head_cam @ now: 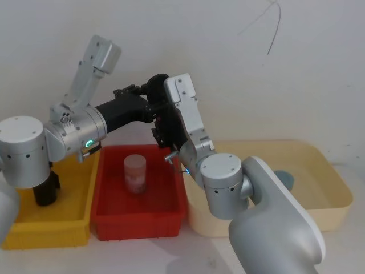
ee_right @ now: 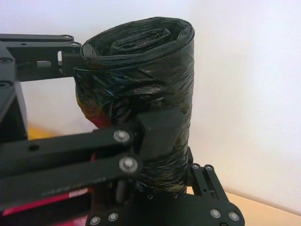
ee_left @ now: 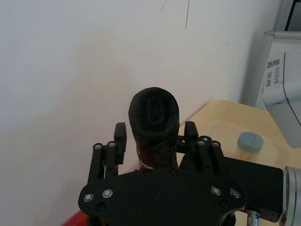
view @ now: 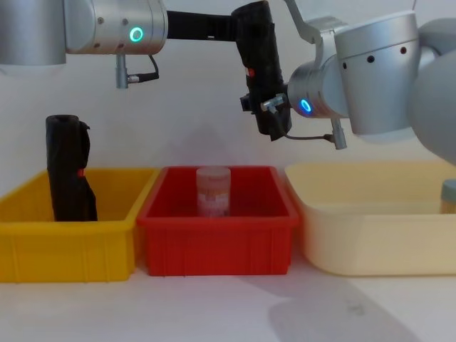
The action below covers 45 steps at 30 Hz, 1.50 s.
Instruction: Pick up the garbage bag with the one hand and transfer it to the other hand.
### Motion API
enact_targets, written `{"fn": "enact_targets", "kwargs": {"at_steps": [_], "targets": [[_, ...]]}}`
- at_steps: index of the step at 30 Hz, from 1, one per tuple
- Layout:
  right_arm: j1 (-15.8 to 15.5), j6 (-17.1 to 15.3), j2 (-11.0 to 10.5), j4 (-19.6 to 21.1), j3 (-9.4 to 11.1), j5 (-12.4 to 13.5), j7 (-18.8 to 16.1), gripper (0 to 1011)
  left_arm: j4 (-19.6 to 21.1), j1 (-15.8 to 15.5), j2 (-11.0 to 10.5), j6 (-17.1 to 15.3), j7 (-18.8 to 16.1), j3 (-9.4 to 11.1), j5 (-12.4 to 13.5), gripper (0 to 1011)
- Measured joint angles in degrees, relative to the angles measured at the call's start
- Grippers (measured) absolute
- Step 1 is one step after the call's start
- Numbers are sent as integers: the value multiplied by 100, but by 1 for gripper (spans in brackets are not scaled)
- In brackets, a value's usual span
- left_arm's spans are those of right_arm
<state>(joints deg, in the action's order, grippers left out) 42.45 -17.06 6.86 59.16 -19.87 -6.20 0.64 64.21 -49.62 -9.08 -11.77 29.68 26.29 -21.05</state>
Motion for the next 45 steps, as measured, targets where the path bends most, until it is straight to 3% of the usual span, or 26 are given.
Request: {"fn": "enact_targets", "kwargs": {"at_steps": [4,10,23,32,35,45], "targets": [[5,2,13,-9,26,-12,54,559,0,0,0,0,0,0,1,859],[48,4,51,-67,126,-54,251,559,0,0,0,0,0,0,1,1000],[210,-37,84,-242,505,-125,875,559,0,0,0,0,0,0,2,1001],[233,-213,-9,-254,816,-162,1232,559,0,0,0,0,0,0,2,1001],[233,-253,-33,-253,884,-169,1304,598,0,0,0,0,0,0,2,1001],[233,-336,-83,-247,1026,-184,1444,913,0,0,0,0,0,0,2,1001]]}}
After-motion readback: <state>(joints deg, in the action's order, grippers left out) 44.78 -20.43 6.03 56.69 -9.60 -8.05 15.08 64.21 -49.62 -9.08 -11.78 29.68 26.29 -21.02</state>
